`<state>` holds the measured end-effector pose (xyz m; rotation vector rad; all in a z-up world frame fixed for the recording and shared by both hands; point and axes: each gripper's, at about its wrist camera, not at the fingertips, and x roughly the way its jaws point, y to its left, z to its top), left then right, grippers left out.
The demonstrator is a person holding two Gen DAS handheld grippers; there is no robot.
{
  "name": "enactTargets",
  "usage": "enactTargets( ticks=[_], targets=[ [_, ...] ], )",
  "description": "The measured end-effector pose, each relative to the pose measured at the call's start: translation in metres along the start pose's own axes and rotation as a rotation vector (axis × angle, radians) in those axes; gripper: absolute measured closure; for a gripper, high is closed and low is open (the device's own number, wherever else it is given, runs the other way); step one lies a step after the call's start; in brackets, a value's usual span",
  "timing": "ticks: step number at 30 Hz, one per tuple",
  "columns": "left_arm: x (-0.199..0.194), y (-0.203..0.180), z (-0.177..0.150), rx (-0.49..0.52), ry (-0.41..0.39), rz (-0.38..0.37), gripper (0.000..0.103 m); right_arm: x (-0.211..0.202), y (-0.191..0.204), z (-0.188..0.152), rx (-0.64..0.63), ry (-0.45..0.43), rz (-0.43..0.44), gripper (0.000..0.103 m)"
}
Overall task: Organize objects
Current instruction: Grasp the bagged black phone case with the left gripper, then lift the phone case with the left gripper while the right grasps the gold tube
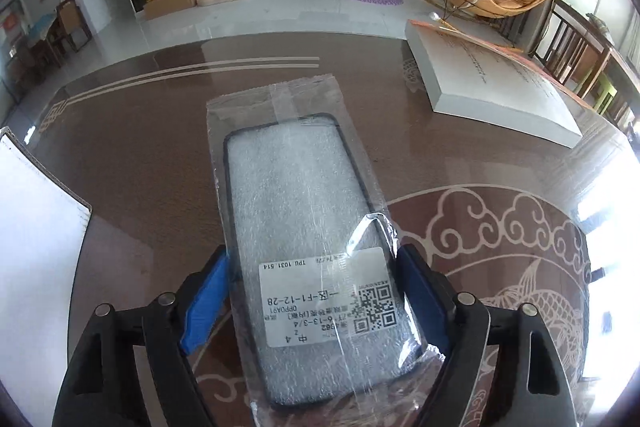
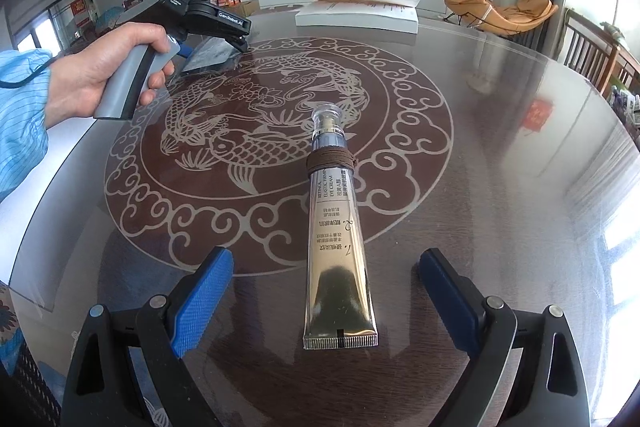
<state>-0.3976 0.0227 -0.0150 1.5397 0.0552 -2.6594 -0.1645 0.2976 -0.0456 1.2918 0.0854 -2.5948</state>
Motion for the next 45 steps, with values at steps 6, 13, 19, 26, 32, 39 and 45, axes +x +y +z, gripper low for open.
enactTargets(
  ticks=[6, 13, 19, 26, 32, 39, 45],
  targets=[
    [-0.043, 0.006, -0.075, 0.038, -0.067, -0.031, 0.024, 0.000, -0.003, 0.000, 0.010, -0.001, -0.002, 0.008],
    [-0.118, 0.019, -0.212, 0.055, -0.120, -0.037, 0.024, 0.002, -0.002, 0.001, 0.000, 0.004, -0.016, 0.008],
    [-0.134, 0.027, -0.245, 0.061, -0.127, -0.050, 0.022, 0.004, 0.000, 0.002, -0.008, 0.009, -0.027, 0.008],
    [-0.134, 0.021, -0.250, 0.069, -0.121, -0.053, 0.017, 0.005, 0.002, 0.002, -0.020, 0.015, -0.042, 0.008],
    [-0.131, 0.016, -0.246, 0.072, -0.118, -0.058, 0.015, 0.006, 0.005, 0.002, -0.032, 0.022, -0.053, 0.007],
    [-0.130, 0.015, -0.245, 0.075, -0.116, -0.051, 0.013, 0.005, 0.004, 0.001, -0.027, 0.022, -0.056, 0.007],
    [-0.129, 0.015, -0.245, 0.075, -0.114, -0.046, 0.011, 0.005, 0.003, 0.001, -0.024, 0.021, -0.041, 0.004]
  ],
)
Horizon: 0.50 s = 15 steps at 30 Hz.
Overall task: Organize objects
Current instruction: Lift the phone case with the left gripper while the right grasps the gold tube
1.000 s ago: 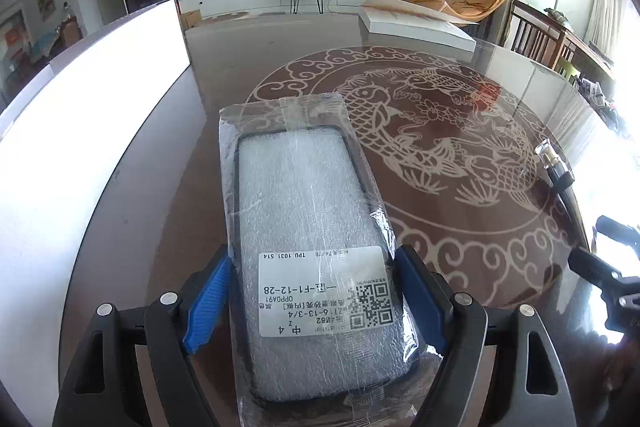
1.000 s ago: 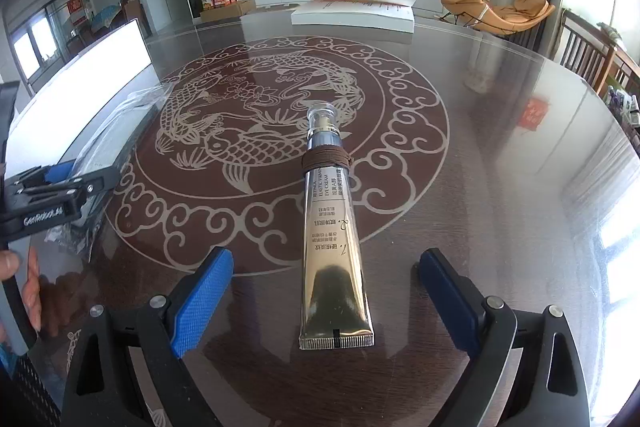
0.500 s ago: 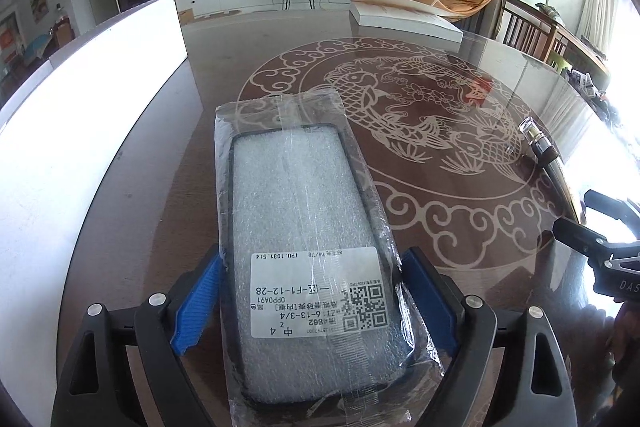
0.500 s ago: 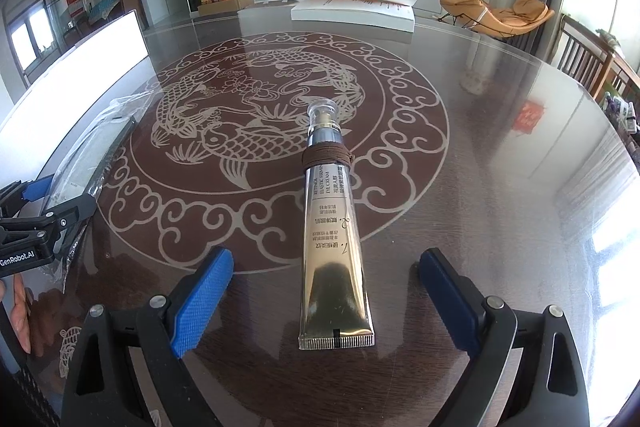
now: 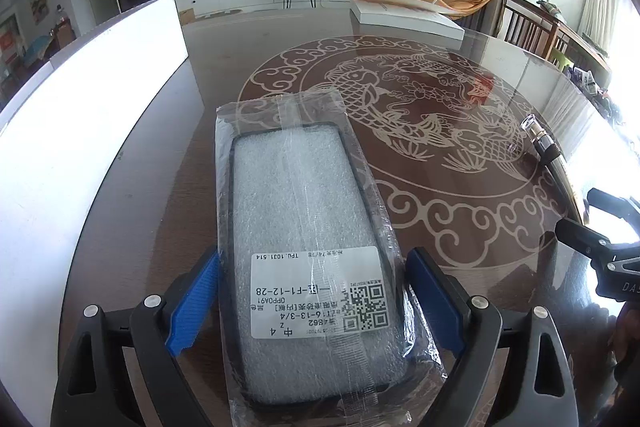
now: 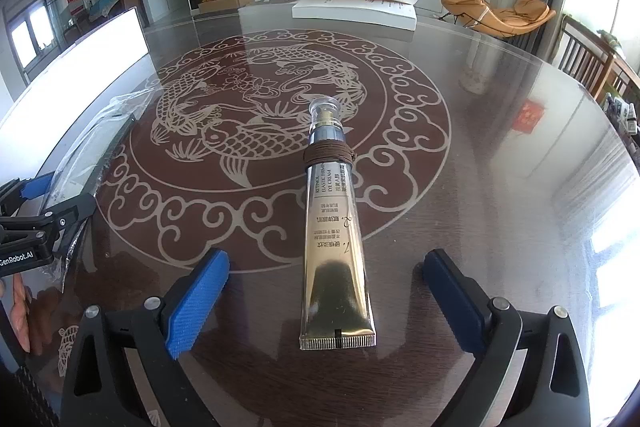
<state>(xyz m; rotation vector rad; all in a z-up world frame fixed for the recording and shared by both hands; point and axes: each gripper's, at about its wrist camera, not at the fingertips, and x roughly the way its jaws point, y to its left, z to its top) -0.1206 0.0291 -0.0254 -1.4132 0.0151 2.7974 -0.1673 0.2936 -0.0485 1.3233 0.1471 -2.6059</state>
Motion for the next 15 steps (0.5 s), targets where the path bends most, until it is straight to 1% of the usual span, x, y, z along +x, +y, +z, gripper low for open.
enactTargets(
  ticks=[2, 5, 8, 9, 10, 12, 14, 15],
  targets=[
    [0.000, 0.002, -0.001, -0.004, 0.010, 0.004, 0.002, -0.001, -0.002, 0.000, 0.009, -0.005, 0.013, 0.004],
    [0.001, 0.003, -0.002, 0.002, 0.015, 0.002, 0.000, -0.003, -0.006, 0.000, 0.027, -0.014, 0.036, 0.004],
    [0.000, 0.004, -0.002, 0.010, 0.019, -0.005, 0.000, -0.003, -0.007, -0.001, 0.029, -0.015, 0.041, 0.004],
    [0.001, 0.004, 0.000, 0.016, 0.029, -0.009, 0.000, -0.003, -0.007, 0.000, 0.028, -0.012, 0.047, 0.003],
    [0.002, 0.004, 0.002, 0.025, 0.048, -0.014, 0.000, -0.002, -0.007, 0.001, 0.023, 0.001, 0.054, 0.002],
    [0.005, 0.006, 0.007, 0.045, 0.096, -0.026, 0.000, 0.001, -0.006, 0.009, 0.010, 0.055, 0.059, 0.000],
    [0.009, 0.008, 0.014, 0.048, 0.141, -0.028, 0.000, 0.007, -0.006, 0.021, 0.017, 0.114, 0.094, 0.000],
    [0.011, 0.008, 0.018, 0.044, 0.155, -0.025, 0.000, 0.009, -0.006, 0.027, 0.022, 0.133, 0.105, 0.005]
  ],
)
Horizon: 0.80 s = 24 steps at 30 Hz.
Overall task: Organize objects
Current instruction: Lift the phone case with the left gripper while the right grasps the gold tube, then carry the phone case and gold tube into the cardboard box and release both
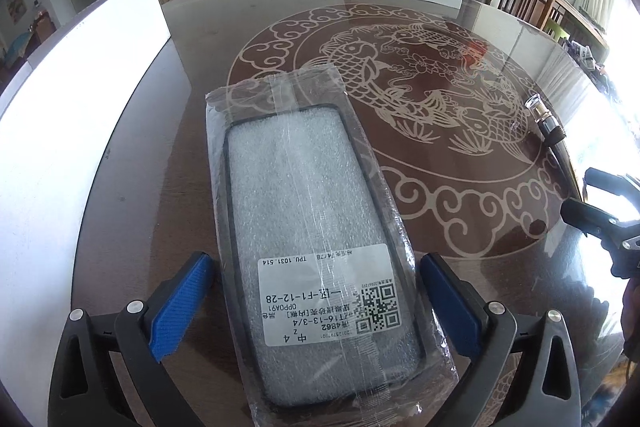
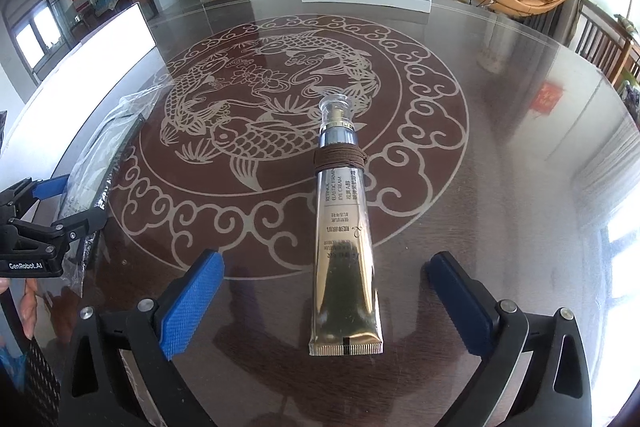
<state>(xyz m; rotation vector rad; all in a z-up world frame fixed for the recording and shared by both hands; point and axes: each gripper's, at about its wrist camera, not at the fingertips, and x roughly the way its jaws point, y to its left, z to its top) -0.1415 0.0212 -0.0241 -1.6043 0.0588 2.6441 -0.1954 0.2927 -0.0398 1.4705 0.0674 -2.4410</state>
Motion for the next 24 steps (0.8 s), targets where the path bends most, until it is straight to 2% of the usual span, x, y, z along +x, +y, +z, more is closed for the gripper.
enactTargets(
  ticks=[1, 2, 3, 4, 7, 10, 14, 17, 19, 20, 24],
  targets=[
    [0.002, 0.000, 0.003, -0.003, 0.010, 0.002, 0.000, 0.000, 0.002, 0.006, -0.005, 0.010, -0.022, 0.012],
    [0.002, 0.000, 0.005, -0.002, 0.005, 0.001, 0.006, 0.001, 0.005, 0.012, -0.021, 0.018, -0.060, 0.043],
    [-0.002, -0.001, 0.005, 0.009, -0.031, -0.002, 0.018, 0.001, 0.006, 0.016, -0.029, 0.033, -0.089, 0.076],
    [-0.004, -0.002, 0.005, 0.022, -0.050, -0.005, 0.026, 0.002, 0.007, 0.018, -0.019, 0.044, -0.078, 0.076],
    [-0.012, 0.003, -0.002, 0.026, -0.091, -0.038, 0.027, -0.006, 0.011, 0.016, 0.011, 0.037, -0.052, 0.076],
    [-0.038, 0.016, -0.016, -0.014, -0.166, -0.071, 0.027, -0.030, 0.023, 0.016, 0.058, -0.014, 0.035, 0.076],
    [-0.094, 0.049, -0.025, -0.106, -0.277, -0.123, 0.027, -0.060, 0.070, 0.037, 0.022, -0.086, 0.116, 0.076],
    [-0.143, 0.087, -0.027, -0.180, -0.362, -0.129, 0.027, -0.078, 0.127, 0.064, -0.023, -0.139, 0.214, 0.076],
    [-0.173, 0.119, -0.028, -0.214, -0.408, -0.096, 0.027, -0.088, 0.172, 0.080, -0.060, -0.172, 0.300, 0.086],
    [-0.184, 0.136, -0.029, -0.228, -0.421, -0.063, 0.027, -0.093, 0.197, 0.086, -0.075, -0.186, 0.349, 0.087],
    [-0.203, 0.214, -0.035, -0.299, -0.413, 0.100, 0.027, -0.098, 0.296, 0.110, -0.163, -0.199, 0.501, 0.087]
  ],
)
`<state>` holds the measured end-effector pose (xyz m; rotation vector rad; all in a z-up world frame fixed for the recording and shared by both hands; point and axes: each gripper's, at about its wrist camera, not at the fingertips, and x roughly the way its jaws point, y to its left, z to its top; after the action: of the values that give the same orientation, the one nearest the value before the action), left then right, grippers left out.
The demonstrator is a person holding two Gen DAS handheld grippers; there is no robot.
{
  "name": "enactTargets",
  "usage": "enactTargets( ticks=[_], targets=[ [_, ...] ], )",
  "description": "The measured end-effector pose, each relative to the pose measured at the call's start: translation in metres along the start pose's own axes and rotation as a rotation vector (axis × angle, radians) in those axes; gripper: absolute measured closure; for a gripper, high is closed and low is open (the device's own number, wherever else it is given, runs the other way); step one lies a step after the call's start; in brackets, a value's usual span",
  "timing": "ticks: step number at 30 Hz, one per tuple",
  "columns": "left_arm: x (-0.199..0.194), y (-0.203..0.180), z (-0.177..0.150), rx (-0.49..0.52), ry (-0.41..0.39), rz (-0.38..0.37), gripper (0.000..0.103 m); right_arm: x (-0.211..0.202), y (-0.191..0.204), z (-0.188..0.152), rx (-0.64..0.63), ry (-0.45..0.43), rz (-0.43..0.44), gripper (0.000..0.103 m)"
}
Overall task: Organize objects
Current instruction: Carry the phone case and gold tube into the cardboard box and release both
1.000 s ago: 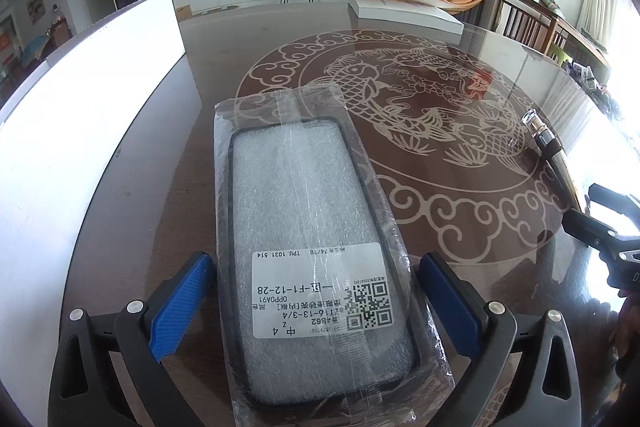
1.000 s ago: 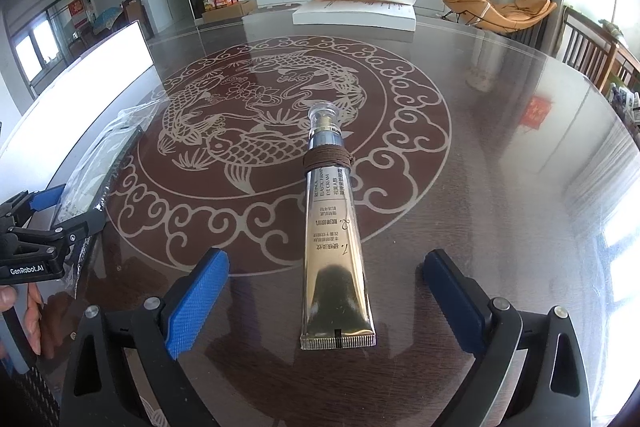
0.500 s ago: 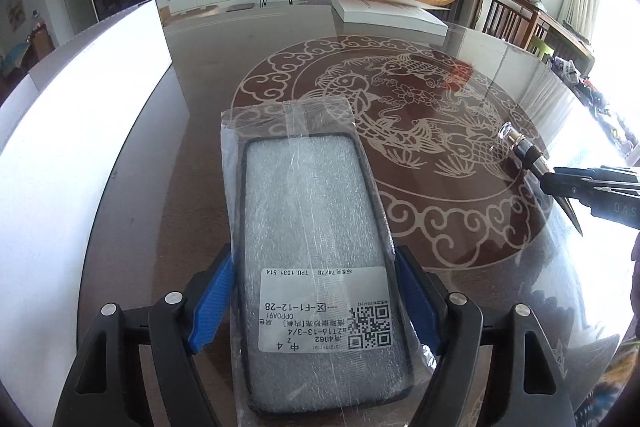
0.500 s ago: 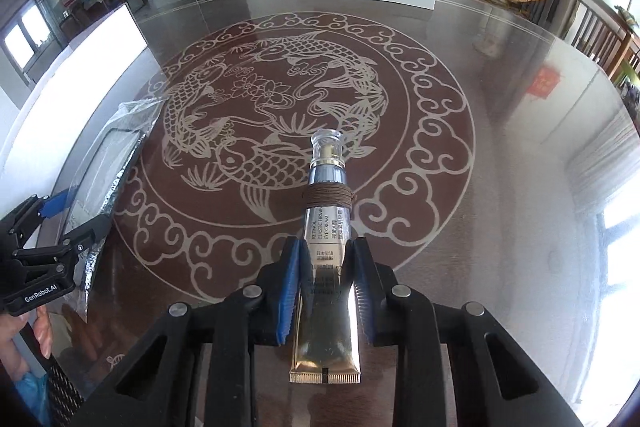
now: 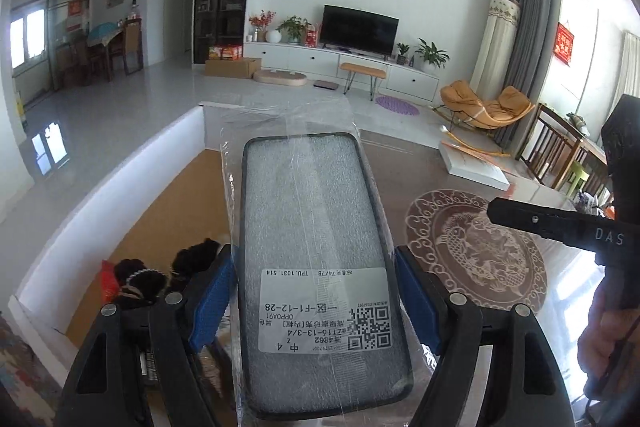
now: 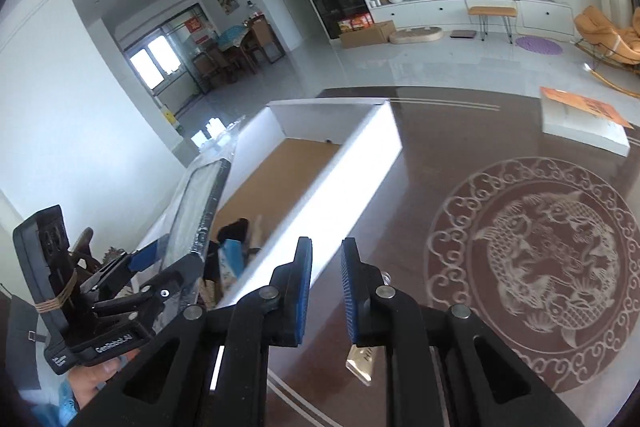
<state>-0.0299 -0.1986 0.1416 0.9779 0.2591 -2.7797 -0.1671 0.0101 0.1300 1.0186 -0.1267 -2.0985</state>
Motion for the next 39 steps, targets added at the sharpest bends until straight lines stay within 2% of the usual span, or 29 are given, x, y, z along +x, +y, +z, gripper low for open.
enactTargets(
  ticks=[2, 4, 5, 6, 7, 8, 9, 11, 13, 19, 22, 23, 26, 27, 29, 33, 36, 39],
  targets=[
    [0.006, 0.037, 0.002, -0.021, 0.025, 0.094, 0.027, 0.021, 0.029, 0.011, -0.043, 0.016, 0.030, 0.087],
    [0.003, 0.066, -0.001, -0.046, 0.034, 0.122, 0.027, 0.031, 0.039, 0.016, -0.067, 0.034, 0.026, 0.086],
    [-0.001, 0.075, -0.003, -0.052, 0.030, 0.131, 0.027, 0.034, 0.037, 0.016, -0.075, 0.058, 0.004, 0.075],
    [-0.006, 0.082, -0.005, -0.055, 0.020, 0.137, 0.027, 0.036, 0.031, 0.013, -0.077, 0.080, -0.040, 0.053],
    [-0.010, 0.086, -0.007, -0.060, 0.013, 0.140, 0.027, 0.037, 0.022, 0.006, -0.077, 0.101, -0.099, 0.045],
    [-0.013, 0.089, -0.011, -0.067, 0.009, 0.135, 0.027, 0.041, 0.011, -0.004, -0.076, 0.137, -0.152, 0.043],
    [-0.015, 0.091, -0.013, -0.076, 0.005, 0.126, 0.027, 0.051, 0.002, -0.015, -0.065, 0.192, -0.182, 0.043],
    [-0.019, 0.089, -0.018, -0.091, -0.004, 0.104, 0.027, 0.077, -0.016, -0.042, -0.004, 0.304, -0.183, 0.043],
    [-0.021, 0.082, -0.022, -0.099, -0.012, 0.079, 0.027, 0.100, -0.024, -0.064, 0.041, 0.350, -0.171, 0.046],
    [-0.031, 0.071, -0.029, -0.088, -0.023, 0.074, 0.027, 0.150, -0.012, -0.086, 0.073, 0.349, -0.210, 0.048],
    [-0.033, 0.070, -0.033, -0.078, -0.025, 0.097, 0.027, 0.158, -0.012, -0.095, 0.066, 0.348, -0.286, 0.052],
    [-0.034, 0.071, -0.035, -0.073, -0.023, 0.105, 0.027, 0.159, -0.010, -0.099, 0.041, 0.340, -0.289, 0.047],
    [-0.029, 0.070, -0.040, -0.068, -0.005, 0.111, 0.027, 0.163, 0.012, -0.111, -0.156, 0.378, -0.384, 0.054],
    [-0.028, 0.070, -0.042, -0.067, 0.000, 0.110, 0.027, 0.162, 0.017, -0.114, -0.198, 0.380, -0.383, 0.065],
    [-0.028, 0.069, -0.046, -0.059, 0.007, 0.115, 0.027, 0.155, 0.014, -0.116, -0.208, 0.401, -0.373, 0.074],
    [-0.025, 0.072, -0.050, -0.033, 0.027, 0.149, 0.027, 0.130, -0.017, -0.116, -0.114, 0.398, -0.334, 0.074],
    [-0.017, 0.078, -0.051, -0.033, 0.056, 0.152, 0.027, 0.097, -0.043, -0.106, 0.015, 0.343, -0.268, 0.074],
    [-0.007, 0.079, -0.051, -0.026, 0.083, 0.162, 0.027, 0.062, -0.047, -0.080, 0.081, 0.269, -0.200, 0.074]
  ],
)
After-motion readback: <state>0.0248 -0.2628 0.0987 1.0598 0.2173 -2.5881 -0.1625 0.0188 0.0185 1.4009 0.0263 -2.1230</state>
